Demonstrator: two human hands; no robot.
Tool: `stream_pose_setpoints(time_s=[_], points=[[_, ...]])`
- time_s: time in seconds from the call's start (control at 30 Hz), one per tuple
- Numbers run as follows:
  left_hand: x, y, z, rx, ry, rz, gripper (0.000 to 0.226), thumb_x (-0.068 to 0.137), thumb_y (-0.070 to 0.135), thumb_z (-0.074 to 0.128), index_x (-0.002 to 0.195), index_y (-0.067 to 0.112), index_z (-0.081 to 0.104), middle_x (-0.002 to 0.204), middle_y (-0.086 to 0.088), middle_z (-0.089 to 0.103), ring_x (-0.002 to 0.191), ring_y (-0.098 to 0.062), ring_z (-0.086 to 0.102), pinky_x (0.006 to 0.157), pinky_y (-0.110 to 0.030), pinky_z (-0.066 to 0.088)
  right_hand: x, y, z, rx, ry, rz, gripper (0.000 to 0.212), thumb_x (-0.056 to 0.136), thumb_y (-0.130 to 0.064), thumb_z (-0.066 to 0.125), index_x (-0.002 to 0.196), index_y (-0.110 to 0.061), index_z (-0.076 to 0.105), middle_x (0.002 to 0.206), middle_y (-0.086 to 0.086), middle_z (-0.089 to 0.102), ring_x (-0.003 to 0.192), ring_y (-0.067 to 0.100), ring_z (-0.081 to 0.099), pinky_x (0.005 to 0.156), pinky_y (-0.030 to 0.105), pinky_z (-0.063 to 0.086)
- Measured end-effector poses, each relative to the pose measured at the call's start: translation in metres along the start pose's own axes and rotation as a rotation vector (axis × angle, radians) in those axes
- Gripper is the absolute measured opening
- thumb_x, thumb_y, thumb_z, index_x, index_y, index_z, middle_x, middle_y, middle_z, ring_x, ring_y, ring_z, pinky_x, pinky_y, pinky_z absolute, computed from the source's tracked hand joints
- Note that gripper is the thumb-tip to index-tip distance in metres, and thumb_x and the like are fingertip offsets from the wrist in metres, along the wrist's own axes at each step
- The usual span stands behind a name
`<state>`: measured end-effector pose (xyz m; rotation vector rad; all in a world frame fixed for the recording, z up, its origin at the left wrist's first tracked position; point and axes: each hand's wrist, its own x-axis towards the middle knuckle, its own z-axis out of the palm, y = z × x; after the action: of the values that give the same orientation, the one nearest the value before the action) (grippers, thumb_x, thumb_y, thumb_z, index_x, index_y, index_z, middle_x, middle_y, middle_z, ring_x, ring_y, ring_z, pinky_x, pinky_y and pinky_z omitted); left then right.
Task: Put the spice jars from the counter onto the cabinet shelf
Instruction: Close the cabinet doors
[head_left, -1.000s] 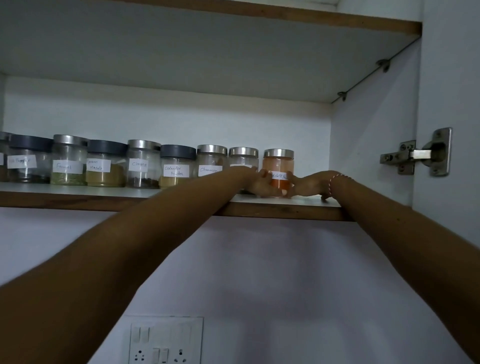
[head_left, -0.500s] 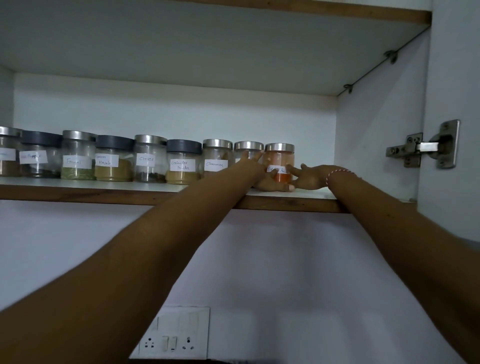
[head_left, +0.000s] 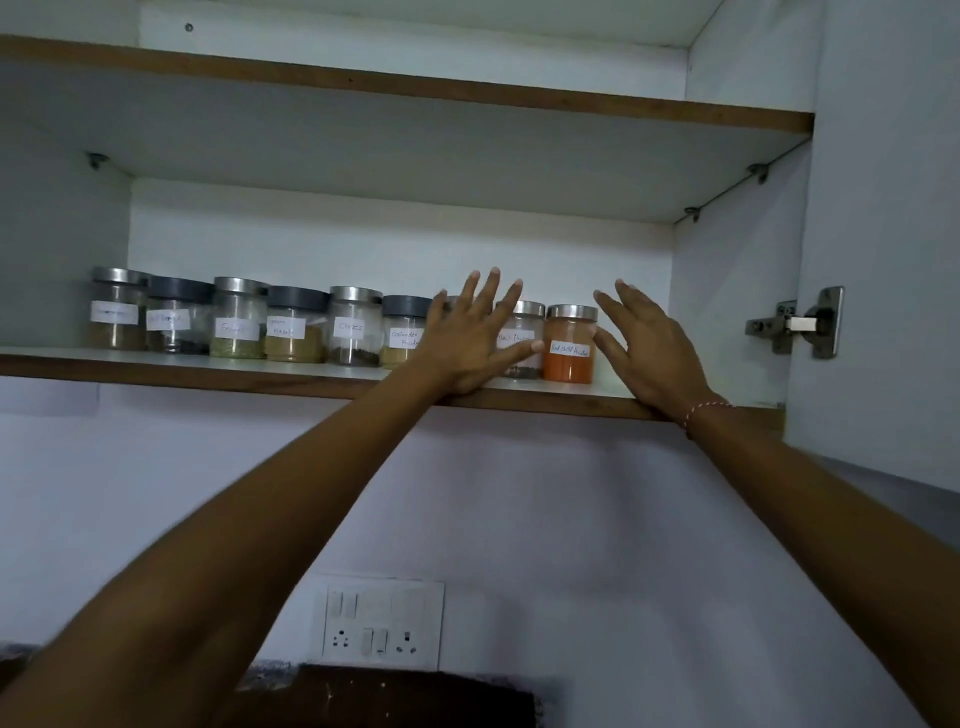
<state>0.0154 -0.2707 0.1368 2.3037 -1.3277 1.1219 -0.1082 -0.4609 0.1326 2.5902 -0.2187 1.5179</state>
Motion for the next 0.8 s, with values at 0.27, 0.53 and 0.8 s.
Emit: stream_pose_setpoints(time_s=[0.27,0.53,0.8], points=[[-0.074,0.017,0.015,0.263,0.11,0.144,0.083,0.086,0.07,0.02,0.149,0.023,-0.004,0.159,-0.009,-0.005,0.147,-0.024,-0.005,0.117,-0.046,0.0,-0.063,-0.046,-0.006,-0.171,-0.058,-0.13,0.065,0.093,-0.048,0.04,0.146,-0.016,0.024,0.156,0.012,0.015,0.145,0.027,0.013,0.115,0.048,0.017],[-0.123,0.076,0.015,0.175,0.273,0.27,0.08,0.086,0.068,0.023,0.148,0.017,0.017,0.156,-0.014,0.019,0.145,-0.029,0.017,0.114,-0.048,0.019,-0.146,-0.055,-0.03,-0.299,0.014,0.002,0.068,0.091,-0.051,0.038,0.147,-0.017,0.021,0.156,0.016,0.014,0.144,0.031,0.013,0.113,0.05,0.016],[-0.144,0.165,-0.012,0.057,0.408,0.439,0.077,0.087,0.067,0.023,0.148,0.019,0.021,0.154,-0.014,0.023,0.143,-0.03,0.021,0.114,-0.046,0.02,-0.225,-0.038,-0.111,-0.555,0.045,0.121,0.069,0.091,-0.053,0.035,0.148,-0.018,0.016,0.155,0.018,0.014,0.143,0.03,0.005,0.114,0.051,0.01]])
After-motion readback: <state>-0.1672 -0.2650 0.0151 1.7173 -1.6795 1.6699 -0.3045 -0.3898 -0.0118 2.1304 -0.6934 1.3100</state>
